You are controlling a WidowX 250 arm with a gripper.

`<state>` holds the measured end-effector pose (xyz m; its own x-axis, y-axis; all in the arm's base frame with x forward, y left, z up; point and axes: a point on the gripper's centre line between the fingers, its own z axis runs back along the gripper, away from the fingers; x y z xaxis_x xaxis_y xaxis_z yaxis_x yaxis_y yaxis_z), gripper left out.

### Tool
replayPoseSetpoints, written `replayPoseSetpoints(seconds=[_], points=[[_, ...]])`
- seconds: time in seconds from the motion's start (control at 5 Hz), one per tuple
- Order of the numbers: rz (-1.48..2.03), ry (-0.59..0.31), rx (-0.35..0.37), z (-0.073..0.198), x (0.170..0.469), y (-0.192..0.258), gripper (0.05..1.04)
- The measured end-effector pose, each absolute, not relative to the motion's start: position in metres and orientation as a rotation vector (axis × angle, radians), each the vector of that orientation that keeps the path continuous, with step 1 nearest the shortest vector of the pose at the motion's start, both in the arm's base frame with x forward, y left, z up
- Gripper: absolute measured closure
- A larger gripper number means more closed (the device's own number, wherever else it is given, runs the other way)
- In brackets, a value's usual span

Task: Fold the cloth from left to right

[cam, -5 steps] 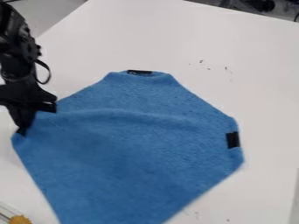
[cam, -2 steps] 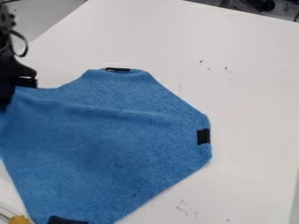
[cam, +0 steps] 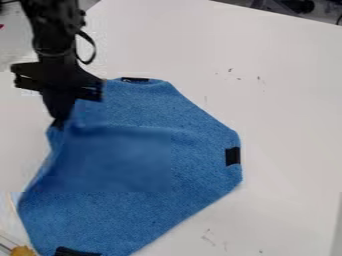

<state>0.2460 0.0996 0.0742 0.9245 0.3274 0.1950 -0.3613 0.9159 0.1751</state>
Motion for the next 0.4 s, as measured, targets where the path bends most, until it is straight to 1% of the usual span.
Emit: replayPoseSetpoints(seconds=[0.2,0.4], points=[[0.31,-0.14,0.13,0.055,0.258,0.069,1.025],[0.265,-0.111,0.09,0.04,0.268,0.052,1.025]])
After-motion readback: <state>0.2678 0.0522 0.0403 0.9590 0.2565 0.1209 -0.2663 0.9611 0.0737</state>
